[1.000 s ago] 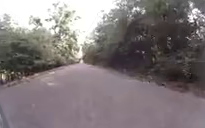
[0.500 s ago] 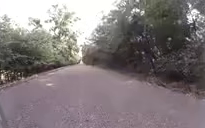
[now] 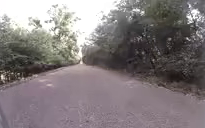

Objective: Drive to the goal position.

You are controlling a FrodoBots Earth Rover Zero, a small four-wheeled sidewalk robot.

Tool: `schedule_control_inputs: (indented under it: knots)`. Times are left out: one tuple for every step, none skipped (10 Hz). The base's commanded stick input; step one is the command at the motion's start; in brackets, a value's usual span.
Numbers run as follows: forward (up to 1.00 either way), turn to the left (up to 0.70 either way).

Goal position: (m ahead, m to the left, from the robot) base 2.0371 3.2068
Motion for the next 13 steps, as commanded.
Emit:
schedule_control_inputs:
  knots:
    - [0.07,0.0]
    - [0.07,0.0]
    - [0.07,0.0]
    - [0.07,0.0]
    - [0.07,0.0]
    - [0.07,0.0]
    - [0.06,0.0]
    - [0.07,0.0]
    - [0.07,0.0]
    - [0.07,0.0]
    - [0.07,0.0]
    - [0.06,0.0]
    - [0.07,0.0]
